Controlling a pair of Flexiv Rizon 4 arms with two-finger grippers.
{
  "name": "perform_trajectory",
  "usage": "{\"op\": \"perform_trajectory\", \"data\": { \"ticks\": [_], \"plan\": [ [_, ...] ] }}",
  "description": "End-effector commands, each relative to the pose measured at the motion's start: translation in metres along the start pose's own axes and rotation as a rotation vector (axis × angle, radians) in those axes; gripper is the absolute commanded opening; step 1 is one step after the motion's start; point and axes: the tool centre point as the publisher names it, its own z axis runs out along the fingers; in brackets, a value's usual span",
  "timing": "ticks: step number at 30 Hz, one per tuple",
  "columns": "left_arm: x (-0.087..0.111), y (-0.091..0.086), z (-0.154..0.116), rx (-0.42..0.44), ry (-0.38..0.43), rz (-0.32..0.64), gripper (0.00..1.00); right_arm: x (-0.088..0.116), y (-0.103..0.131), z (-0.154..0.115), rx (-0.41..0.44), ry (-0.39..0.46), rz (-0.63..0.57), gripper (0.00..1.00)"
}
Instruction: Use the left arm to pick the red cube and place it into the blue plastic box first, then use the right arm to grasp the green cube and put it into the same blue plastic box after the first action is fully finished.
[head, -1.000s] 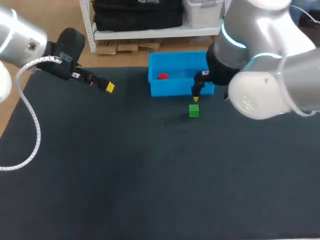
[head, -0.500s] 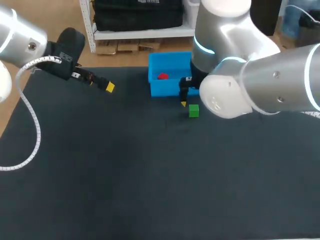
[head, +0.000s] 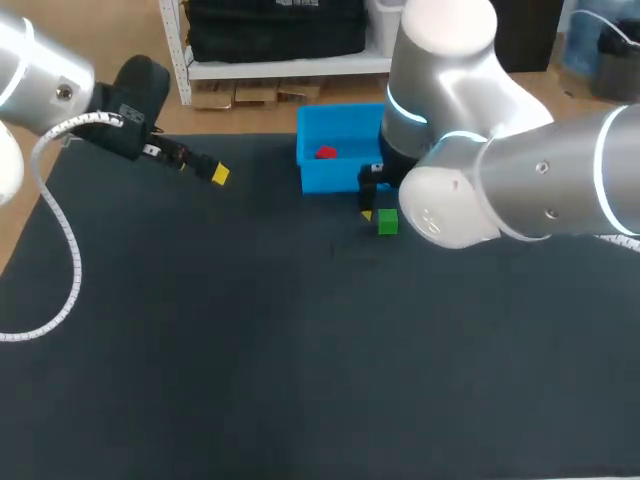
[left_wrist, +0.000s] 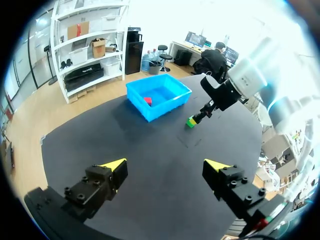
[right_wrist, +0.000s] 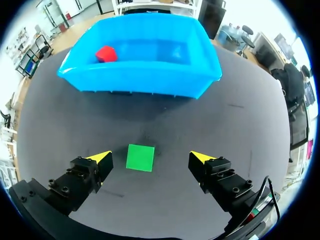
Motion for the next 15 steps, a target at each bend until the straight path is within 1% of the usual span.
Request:
{"op": "perform_trajectory", "data": {
  "ticks": [1,9,15],
  "plan": [
    [0.001,0.001,0.000,0.005,-0.006,0.003,1.00,-0.001,0.002,0.007,0.004,0.002,-0.007,1.00],
    [0.001,0.001,0.000,0.005,-0.006,0.003,1.00,0.000,0.007,0.022,0.000,0.025,-0.019,1.00],
    [0.001,0.001,0.000,0.005,-0.006,0.003,1.00,-0.002,0.010,0.027,0.001,0.029,-0.027,1.00]
  ]
}}
